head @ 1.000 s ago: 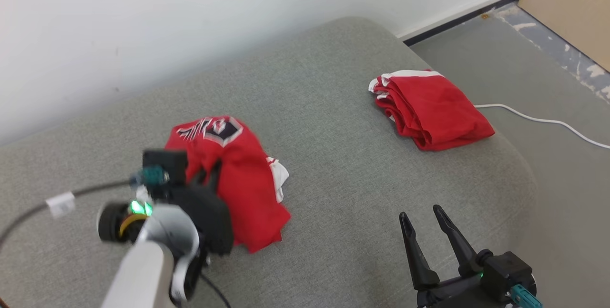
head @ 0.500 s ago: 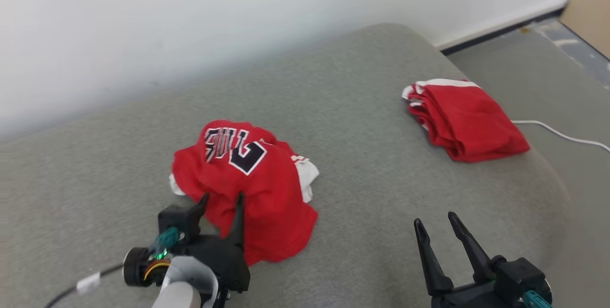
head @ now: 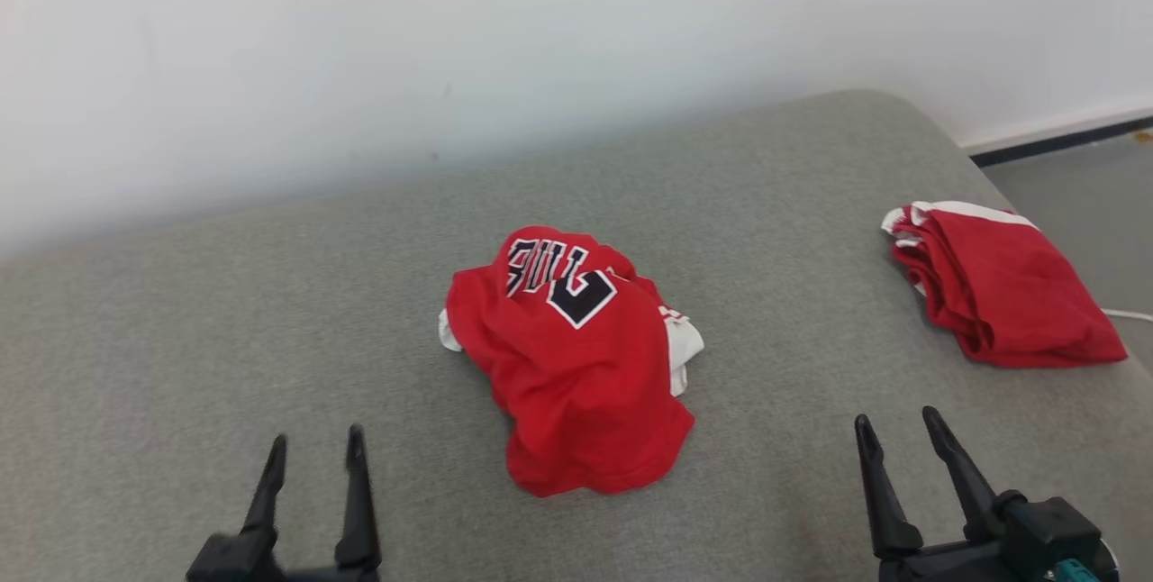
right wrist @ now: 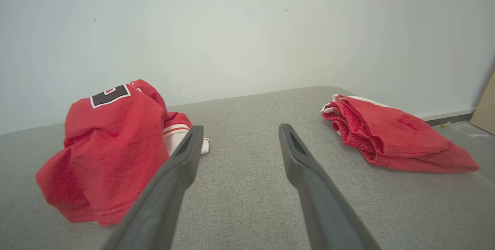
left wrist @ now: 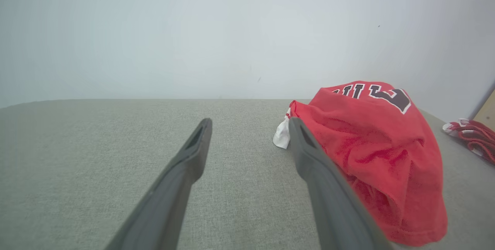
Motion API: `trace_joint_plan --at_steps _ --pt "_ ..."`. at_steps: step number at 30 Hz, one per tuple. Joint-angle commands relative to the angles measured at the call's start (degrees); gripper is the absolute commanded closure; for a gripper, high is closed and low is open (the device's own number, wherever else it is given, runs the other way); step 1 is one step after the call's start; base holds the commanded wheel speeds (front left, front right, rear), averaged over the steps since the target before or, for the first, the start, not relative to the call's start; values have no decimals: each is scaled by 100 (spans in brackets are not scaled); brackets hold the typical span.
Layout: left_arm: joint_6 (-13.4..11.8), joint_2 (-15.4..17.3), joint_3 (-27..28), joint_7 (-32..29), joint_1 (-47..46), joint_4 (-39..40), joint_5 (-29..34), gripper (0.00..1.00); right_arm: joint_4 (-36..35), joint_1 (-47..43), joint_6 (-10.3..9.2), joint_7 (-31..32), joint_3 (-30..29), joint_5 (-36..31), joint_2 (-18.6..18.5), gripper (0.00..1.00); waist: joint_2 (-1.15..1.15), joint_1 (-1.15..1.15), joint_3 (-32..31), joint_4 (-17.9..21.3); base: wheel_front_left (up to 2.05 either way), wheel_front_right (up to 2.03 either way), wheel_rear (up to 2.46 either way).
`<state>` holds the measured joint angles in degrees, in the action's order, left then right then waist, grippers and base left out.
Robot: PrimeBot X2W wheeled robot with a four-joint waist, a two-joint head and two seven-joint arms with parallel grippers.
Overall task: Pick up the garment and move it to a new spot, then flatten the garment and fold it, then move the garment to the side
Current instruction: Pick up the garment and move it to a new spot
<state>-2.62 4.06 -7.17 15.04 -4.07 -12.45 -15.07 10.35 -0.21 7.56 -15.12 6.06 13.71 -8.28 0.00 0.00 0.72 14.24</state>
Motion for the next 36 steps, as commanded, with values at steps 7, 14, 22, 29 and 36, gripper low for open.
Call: trace_joint_plan --at_steps 7,14,22,29,36 --pt "37 -56 639 17 928 511 384 0 -3 -127 -14 -2 -256 -56 -89 0 0 0 -234 -583 0 0 0" --pt "243 -95 1102 18 1289 498 463 0 151 -109 -14 -2 45 4 -151 0 0 0 -317 -775 0 0 0" --pt "359 -117 1313 18 1427 433 556 0 300 -82 -14 -2 149 32 -55 0 0 0 -375 -846 0 0 0" --pt "456 -120 1274 18 1447 326 518 0 382 -152 -14 -2 16 15 7 0 0 0 -373 -801 0 0 0" --pt "443 -121 1251 19 1381 338 571 0 354 -117 -14 -2 19 -14 41 0 0 0 -324 -747 0 0 0"
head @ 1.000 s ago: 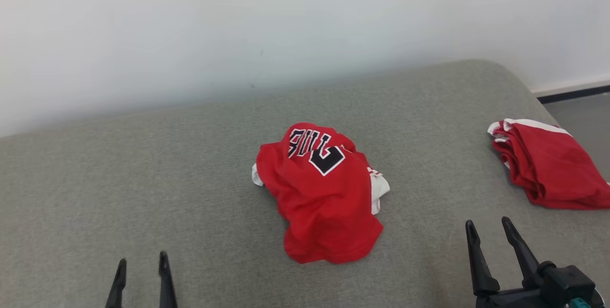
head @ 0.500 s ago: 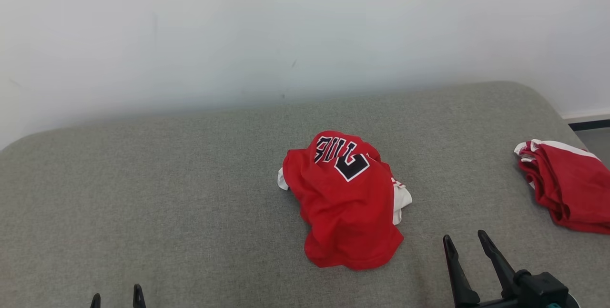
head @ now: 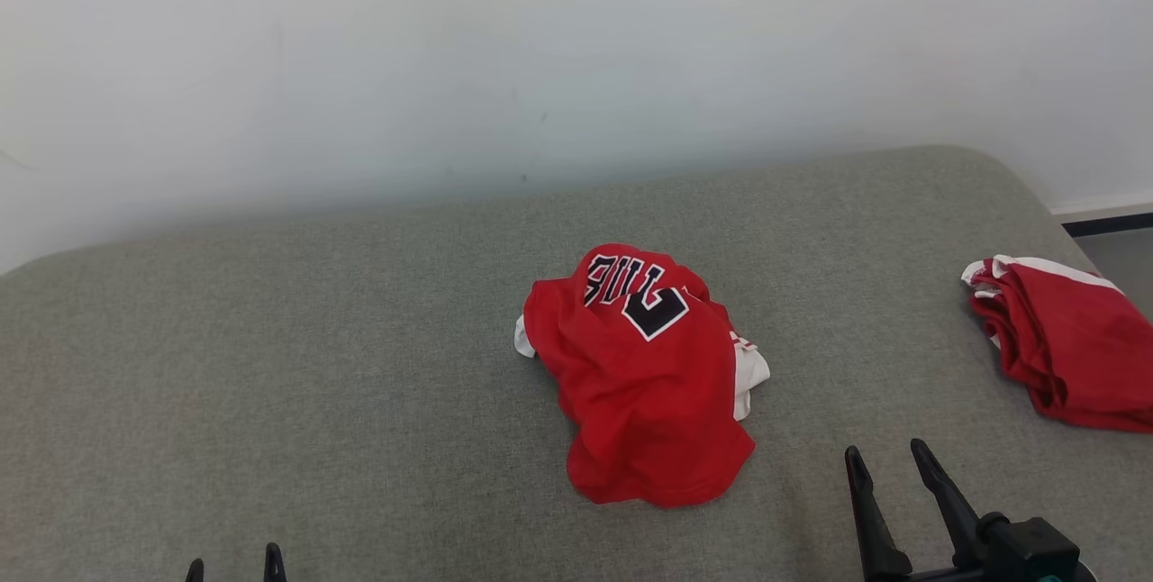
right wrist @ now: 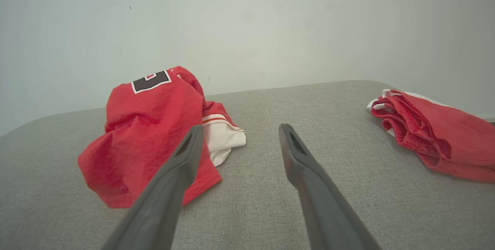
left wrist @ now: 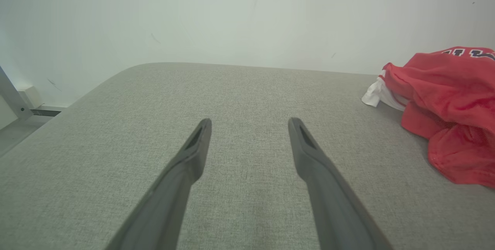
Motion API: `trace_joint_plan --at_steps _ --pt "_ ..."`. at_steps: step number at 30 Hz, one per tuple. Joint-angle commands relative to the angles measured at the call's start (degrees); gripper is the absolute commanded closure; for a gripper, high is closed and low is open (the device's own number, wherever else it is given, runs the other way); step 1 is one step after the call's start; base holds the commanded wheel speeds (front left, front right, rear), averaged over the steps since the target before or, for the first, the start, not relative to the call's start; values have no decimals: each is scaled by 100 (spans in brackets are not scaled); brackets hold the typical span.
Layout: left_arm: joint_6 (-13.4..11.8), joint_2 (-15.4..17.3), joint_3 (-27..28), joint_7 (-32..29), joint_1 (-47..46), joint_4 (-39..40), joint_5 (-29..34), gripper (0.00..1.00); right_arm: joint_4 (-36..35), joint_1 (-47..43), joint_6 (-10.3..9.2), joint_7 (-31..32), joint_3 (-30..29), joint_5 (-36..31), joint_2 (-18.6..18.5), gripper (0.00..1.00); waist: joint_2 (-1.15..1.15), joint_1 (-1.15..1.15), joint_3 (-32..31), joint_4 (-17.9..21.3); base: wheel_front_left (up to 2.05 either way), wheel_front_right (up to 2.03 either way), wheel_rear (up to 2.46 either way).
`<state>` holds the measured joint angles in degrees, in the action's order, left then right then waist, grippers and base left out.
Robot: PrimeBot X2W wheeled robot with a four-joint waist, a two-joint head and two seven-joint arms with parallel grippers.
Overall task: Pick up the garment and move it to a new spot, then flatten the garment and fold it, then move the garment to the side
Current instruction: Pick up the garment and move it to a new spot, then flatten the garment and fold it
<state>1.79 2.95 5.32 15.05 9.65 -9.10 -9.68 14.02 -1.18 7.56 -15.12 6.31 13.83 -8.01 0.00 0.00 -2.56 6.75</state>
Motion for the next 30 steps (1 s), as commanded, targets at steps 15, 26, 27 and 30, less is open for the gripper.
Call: trace_joint_plan --at_steps 15,26,27,30 --pt "13 -11 -44 18 -62 -81 -2 0 -20 17 -14 -2 44 11 30 0 0 0 58 92 0 0 0" --pt "227 29 -212 -54 -716 -653 -12 0 -28 64 -14 -2 121 17 25 0 0 0 111 326 0 0 0" --pt "275 49 -282 -152 -899 -728 -34 0 -26 80 -14 -2 135 19 30 0 0 0 122 376 0 0 0" --pt "336 112 -419 -445 -1262 -839 -42 0 -32 103 -14 -2 142 25 34 0 0 0 150 480 0 0 0"
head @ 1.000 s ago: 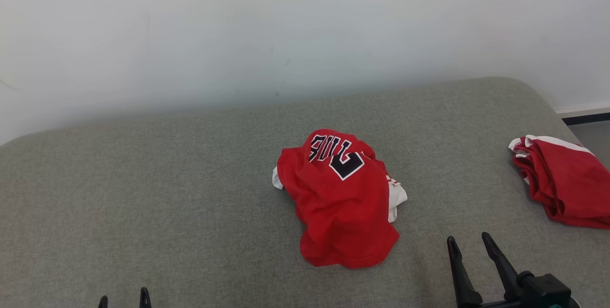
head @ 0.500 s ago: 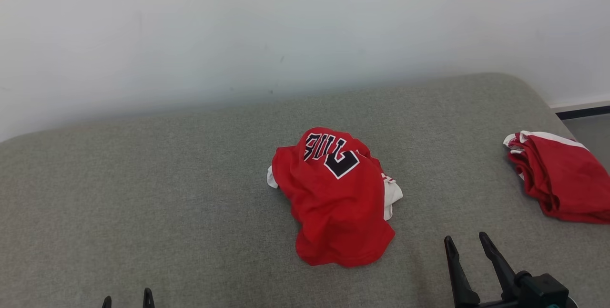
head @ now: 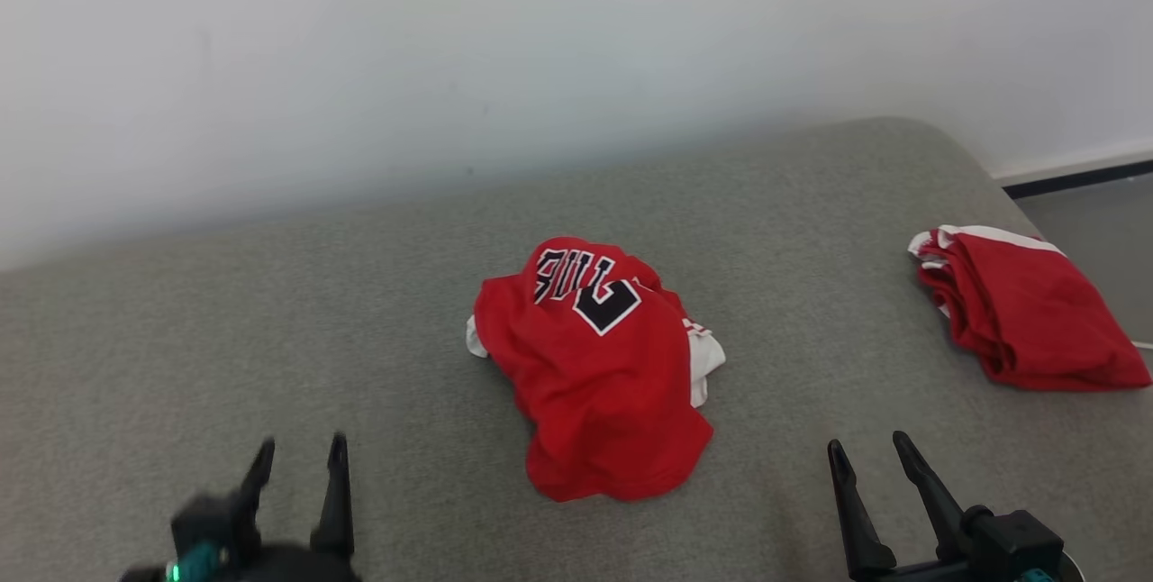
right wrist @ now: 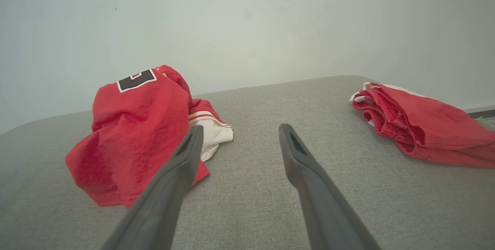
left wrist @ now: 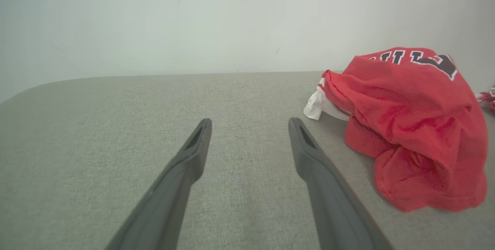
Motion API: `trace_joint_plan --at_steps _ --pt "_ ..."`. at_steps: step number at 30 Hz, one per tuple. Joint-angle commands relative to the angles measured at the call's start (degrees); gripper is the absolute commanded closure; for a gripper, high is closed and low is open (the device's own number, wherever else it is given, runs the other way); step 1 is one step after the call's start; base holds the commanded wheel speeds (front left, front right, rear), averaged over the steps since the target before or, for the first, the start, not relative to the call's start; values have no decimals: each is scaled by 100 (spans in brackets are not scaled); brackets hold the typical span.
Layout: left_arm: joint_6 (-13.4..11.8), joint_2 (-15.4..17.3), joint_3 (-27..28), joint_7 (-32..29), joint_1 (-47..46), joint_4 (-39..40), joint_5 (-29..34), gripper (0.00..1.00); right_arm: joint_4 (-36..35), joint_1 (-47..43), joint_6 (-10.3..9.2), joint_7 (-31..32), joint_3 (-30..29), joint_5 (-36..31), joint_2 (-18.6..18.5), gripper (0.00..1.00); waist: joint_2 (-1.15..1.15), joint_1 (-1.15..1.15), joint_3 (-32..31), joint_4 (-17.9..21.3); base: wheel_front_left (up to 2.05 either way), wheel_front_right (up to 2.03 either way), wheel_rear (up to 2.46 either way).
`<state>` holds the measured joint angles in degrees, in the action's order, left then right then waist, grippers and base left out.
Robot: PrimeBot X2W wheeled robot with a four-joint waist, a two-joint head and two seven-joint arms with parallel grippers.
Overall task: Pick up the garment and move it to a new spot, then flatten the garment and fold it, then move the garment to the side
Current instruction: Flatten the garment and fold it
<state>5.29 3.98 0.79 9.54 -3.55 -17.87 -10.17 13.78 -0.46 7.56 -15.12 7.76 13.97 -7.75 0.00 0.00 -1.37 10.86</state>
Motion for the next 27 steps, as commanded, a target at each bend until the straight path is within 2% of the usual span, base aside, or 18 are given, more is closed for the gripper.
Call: trace_joint_plan --at_steps 1,4,5,9,15,20,27 --pt "19 49 10 -55 -143 -7 -27 0 -6 39 -14 -2 18 15 12 0 0 0 49 133 0 0 0" --pt "70 69 -154 -534 -752 -100 -131 0 10 62 -14 -2 59 22 30 0 0 0 115 337 0 0 0" --pt "79 48 -217 -866 -1129 -177 -191 0 22 80 -14 -2 106 26 25 0 0 0 162 504 0 0 0" --pt "14 -14 -318 -1586 -1865 -445 -376 0 21 153 -14 -2 191 46 -8 0 0 0 290 891 0 0 0" --pt "-249 -56 -437 -2505 -2665 -986 -549 0 28 267 -14 -2 300 70 -62 0 0 0 480 1472 0 0 0" --pt "-461 47 -472 -3198 -3097 -1327 -463 0 6 349 -14 -2 385 131 -37 0 0 0 675 1869 0 0 0" --pt "-908 335 -678 -4158 -3434 -1702 -73 0 -109 259 -14 -2 235 152 72 0 0 0 874 1961 0 0 0"
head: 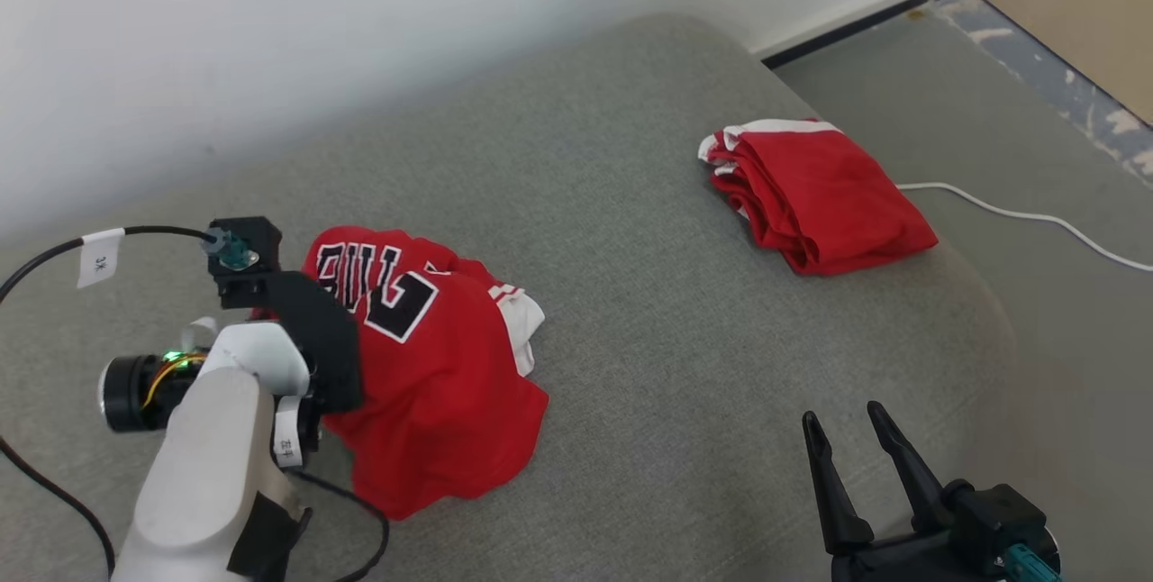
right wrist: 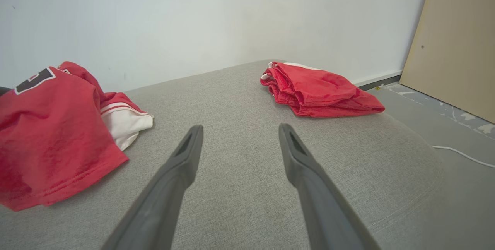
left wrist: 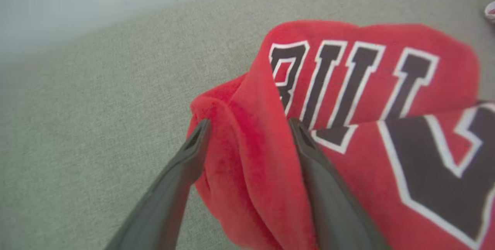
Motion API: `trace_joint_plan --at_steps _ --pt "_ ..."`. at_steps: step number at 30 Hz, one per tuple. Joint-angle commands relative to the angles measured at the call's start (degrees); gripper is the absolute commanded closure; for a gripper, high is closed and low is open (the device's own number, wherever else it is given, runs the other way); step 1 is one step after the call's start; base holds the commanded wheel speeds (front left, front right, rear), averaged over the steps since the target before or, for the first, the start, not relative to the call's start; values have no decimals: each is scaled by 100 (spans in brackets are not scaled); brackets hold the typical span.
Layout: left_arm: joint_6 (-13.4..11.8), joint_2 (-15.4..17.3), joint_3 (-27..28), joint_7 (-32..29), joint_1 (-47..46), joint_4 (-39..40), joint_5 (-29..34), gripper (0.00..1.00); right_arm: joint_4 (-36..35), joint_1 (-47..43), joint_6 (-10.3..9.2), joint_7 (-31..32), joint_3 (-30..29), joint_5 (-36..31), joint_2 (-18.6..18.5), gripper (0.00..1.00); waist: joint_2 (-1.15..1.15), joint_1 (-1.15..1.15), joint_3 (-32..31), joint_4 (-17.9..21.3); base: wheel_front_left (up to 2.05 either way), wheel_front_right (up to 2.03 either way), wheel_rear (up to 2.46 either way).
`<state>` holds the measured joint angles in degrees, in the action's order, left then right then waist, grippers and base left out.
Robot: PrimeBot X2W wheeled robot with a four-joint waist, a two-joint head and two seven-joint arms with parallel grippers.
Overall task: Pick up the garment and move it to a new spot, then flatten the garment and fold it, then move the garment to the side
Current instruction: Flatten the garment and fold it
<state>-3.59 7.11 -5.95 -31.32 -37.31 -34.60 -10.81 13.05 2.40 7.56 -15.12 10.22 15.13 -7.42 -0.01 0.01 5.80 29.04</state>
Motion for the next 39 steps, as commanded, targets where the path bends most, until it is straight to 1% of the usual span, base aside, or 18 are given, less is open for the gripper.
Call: trace_joint_plan --at_steps 1,3,4,5,6,9,12,13,14,15,16,17,22,24,27,30,34,39 --pt "-47 42 -21 -165 -88 -49 12 0 -45 -38 -14 -2 -24 22 46 0 1 -1 170 147 0 0 0" --pt "-89 100 -41 -280 -109 -65 57 0 -69 -53 -14 -2 -41 -4 84 0 1 -1 191 152 0 0 0" --pt "-95 118 -46 -300 -102 -58 61 35 -79 -53 -14 -2 -43 -15 103 0 1 -1 199 153 0 0 0" --pt "-85 122 -55 -311 -93 -49 53 62 -84 -52 -14 -2 -44 -21 119 0 1 -1 204 153 0 0 0" --pt "-57 88 -61 -321 -75 -36 5 100 -87 -50 -14 -2 -46 -26 129 0 1 -1 205 151 0 0 0" --pt "11 12 -85 -227 -38 43 -94 100 -73 -23 -14 -1 -16 -31 139 0 1 -1 206 140 0 0 0" --pt "31 -83 -95 175 -156 176 -155 100 -50 50 -14 -1 40 -37 141 0 1 -1 205 125 0 0 0" --pt "31 -83 -95 175 -156 176 -155 100 -50 50 -14 -1 40 -37 141 0 1 -1 205 125 0 0 0" --pt "78 -200 -121 622 -299 322 -220 100 -32 88 -14 -1 78 -32 126 0 1 -1 200 117 0 0 0" --pt "78 -200 -121 622 -299 322 -220 100 -32 88 -14 -1 78 -32 126 0 1 -1 200 117 0 0 0" --pt "140 -289 -170 1139 -452 428 -306 100 -14 123 -14 -1 117 -17 109 0 1 -1 192 112 0 0 0" --pt "140 -289 -170 1139 -452 428 -306 100 -14 123 -14 -1 117 -17 109 0 1 -1 192 112 0 0 0" --pt "344 -405 -510 2380 -985 656 -573 100 32 173 -14 -1 176 0 86 0 1 -1 139 105 0 0 0" --pt "374 -431 -726 2933 -1203 840 -934 100 53 191 -14 -1 192 7 75 0 1 -1 112 110 0 0 0" --pt "215 -418 -1106 3601 -1393 1090 -1605 100 78 182 -14 -1 194 12 56 0 1 -1 65 103 0 0 0" --pt "-21 -415 -1499 3789 -1343 1119 -1918 100 50 133 -14 -1 136 27 46 0 1 -1 61 2 0 0 0" --pt "-293 -383 -1732 3842 -925 875 -1803 100 13 91 -14 -1 76 65 25 0 1 -1 141 -307 0 0 0" --pt "-451 -135 -1627 4064 -10 617 -1937 100 -38 120 -14 -1 80 22 37 0 1 -1 209 -671 0 0 0"
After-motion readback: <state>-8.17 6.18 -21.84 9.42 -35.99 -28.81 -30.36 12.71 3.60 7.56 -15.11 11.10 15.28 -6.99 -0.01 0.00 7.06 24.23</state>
